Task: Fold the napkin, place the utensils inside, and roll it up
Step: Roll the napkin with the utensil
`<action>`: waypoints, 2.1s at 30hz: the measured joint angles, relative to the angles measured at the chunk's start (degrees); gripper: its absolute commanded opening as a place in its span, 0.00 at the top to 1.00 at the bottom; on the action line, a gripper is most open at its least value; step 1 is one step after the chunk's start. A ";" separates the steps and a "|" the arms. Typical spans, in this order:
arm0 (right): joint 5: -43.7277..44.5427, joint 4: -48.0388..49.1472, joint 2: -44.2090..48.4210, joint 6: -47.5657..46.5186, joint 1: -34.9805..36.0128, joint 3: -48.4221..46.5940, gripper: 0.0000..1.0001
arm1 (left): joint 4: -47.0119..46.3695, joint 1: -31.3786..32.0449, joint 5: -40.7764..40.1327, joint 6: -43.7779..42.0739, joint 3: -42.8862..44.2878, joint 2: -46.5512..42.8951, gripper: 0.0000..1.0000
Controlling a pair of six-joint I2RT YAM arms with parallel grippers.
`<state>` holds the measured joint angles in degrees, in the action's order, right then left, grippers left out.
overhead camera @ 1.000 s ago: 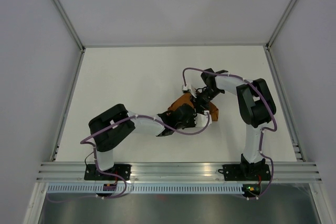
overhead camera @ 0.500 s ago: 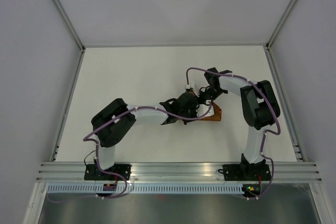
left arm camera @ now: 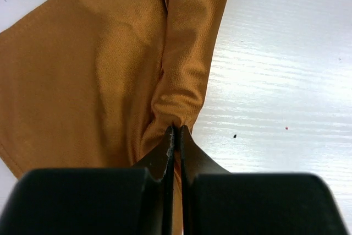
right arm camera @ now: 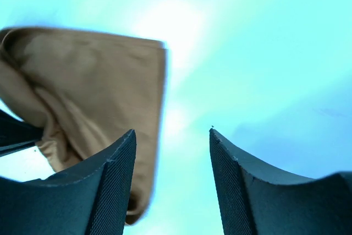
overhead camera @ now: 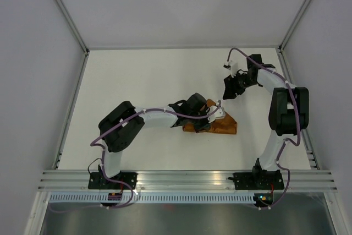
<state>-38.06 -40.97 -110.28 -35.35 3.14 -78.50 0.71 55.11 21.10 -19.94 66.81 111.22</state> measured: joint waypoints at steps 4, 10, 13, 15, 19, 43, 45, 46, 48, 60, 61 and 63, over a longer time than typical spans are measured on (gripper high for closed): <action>-0.48 0.44 2.25 1.36 -5.97 -1.14 0.38 | 2.34 -1.29 3.67 3.48 2.58 1.79 0.98; -0.68 1.16 14.84 -0.46 -8.37 5.38 0.37 | 6.38 -2.91 9.44 8.96 7.61 5.46 0.98; -0.76 1.25 22.60 -2.60 -8.04 11.23 0.38 | 8.00 -3.72 12.55 11.47 9.60 7.19 0.98; -0.81 1.33 26.97 -4.57 -7.72 15.06 0.39 | 8.74 -4.55 14.60 12.85 10.60 8.17 0.98; 0.20 1.27 34.40 -9.38 -5.46 23.43 0.38 | 10.58 -6.62 19.52 15.98 13.14 10.78 0.98; 22.58 23.61 58.12 -12.85 29.00 56.68 0.35 | 17.38 -10.54 36.41 24.98 16.09 17.59 0.98; 23.45 25.11 58.10 -12.76 30.45 56.72 0.36 | 17.99 -10.67 37.13 25.22 16.09 17.84 0.98; 23.71 25.70 58.07 -12.70 31.21 56.72 0.36 | 18.32 -10.73 37.57 25.33 16.09 17.99 0.98; 24.20 26.58 57.79 -12.68 32.81 56.72 0.37 | 18.84 -10.91 38.45 25.64 16.09 18.36 0.98; 26.16 26.75 55.63 -12.68 38.82 56.72 0.41 | 22.36 -11.72 42.21 26.40 16.63 20.17 0.98; 26.16 26.67 55.36 -12.61 39.26 56.68 0.42 | 22.56 -11.72 42.36 26.43 16.63 20.22 0.98; 26.14 26.03 54.71 -12.41 40.17 56.54 0.42 | 23.02 -11.80 42.56 26.47 16.72 20.39 0.98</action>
<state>-11.92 -14.94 -55.57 -47.77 43.31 -21.96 23.73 43.31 63.66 6.52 83.53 131.61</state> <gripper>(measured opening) 0.585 0.033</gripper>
